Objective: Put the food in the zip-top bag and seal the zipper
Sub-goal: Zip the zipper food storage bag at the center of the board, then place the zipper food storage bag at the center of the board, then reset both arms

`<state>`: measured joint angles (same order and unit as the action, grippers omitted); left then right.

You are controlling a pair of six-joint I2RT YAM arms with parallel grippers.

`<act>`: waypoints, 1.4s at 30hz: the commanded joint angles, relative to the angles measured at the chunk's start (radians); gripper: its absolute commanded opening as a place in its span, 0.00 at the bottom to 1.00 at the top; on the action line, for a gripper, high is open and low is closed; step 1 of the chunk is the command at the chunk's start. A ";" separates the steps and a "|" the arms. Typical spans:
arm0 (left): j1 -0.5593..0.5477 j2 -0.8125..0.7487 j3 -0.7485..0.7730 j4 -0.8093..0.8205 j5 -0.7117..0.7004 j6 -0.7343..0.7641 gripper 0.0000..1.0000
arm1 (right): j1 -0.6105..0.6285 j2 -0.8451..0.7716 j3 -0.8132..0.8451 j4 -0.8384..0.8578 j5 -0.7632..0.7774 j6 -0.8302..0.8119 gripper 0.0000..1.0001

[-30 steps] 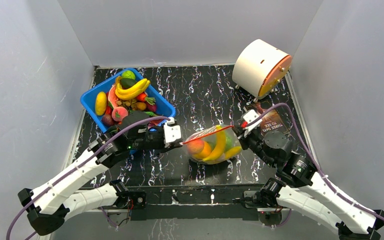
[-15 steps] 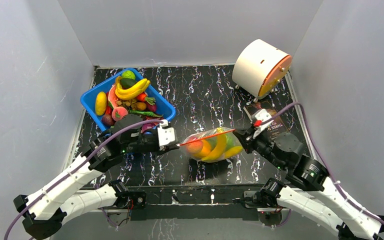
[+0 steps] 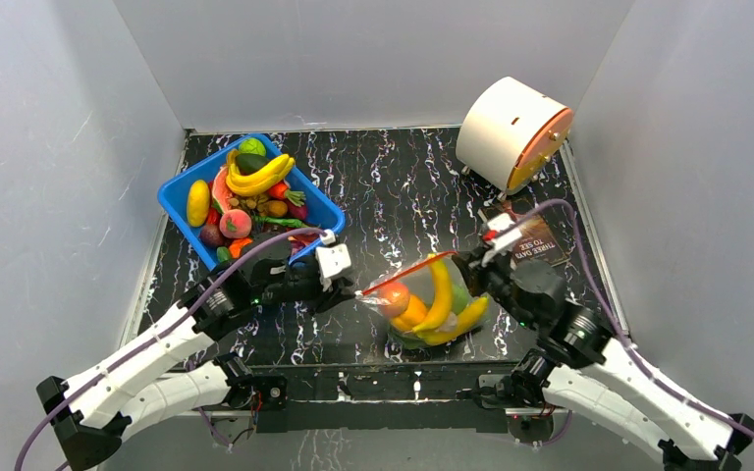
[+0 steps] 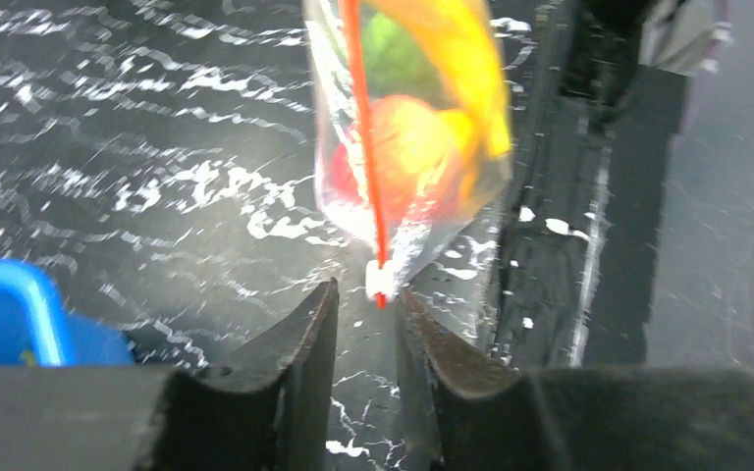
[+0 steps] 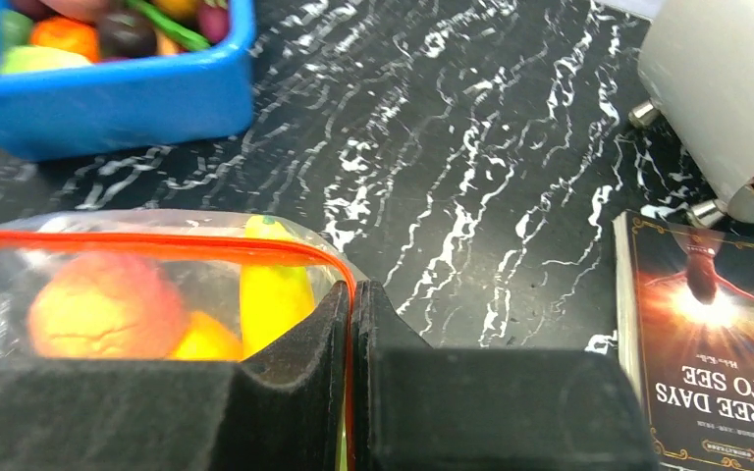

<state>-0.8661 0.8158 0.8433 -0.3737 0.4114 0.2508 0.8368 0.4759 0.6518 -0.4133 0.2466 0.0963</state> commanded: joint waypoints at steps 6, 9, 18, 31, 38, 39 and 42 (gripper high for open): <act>0.006 -0.002 0.108 0.023 -0.415 -0.145 0.47 | -0.038 0.383 0.000 0.436 0.101 -0.153 0.00; 0.006 -0.009 0.121 0.000 -0.449 -0.175 0.50 | -0.126 0.498 0.039 0.492 0.038 -0.172 0.00; 0.006 -0.042 0.117 -0.027 -0.457 -0.217 0.98 | -0.298 0.775 0.174 0.524 -0.091 -0.160 0.34; 0.006 -0.016 0.112 0.037 -0.594 -0.532 0.98 | -0.299 0.594 0.370 0.031 -0.084 0.203 0.98; 0.006 -0.086 0.147 0.078 -0.704 -0.630 0.99 | -0.299 0.273 0.346 -0.131 -0.128 0.343 0.98; 0.006 -0.102 0.149 0.080 -0.705 -0.631 0.98 | -0.298 0.230 0.353 -0.162 -0.103 0.348 0.98; 0.006 -0.153 0.142 0.090 -0.706 -0.636 0.98 | -0.299 0.169 0.375 -0.208 -0.083 0.360 0.98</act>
<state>-0.8650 0.7219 0.9543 -0.3256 -0.2661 -0.3676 0.5373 0.6888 0.9791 -0.5716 0.1219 0.4202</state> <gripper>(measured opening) 0.983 0.980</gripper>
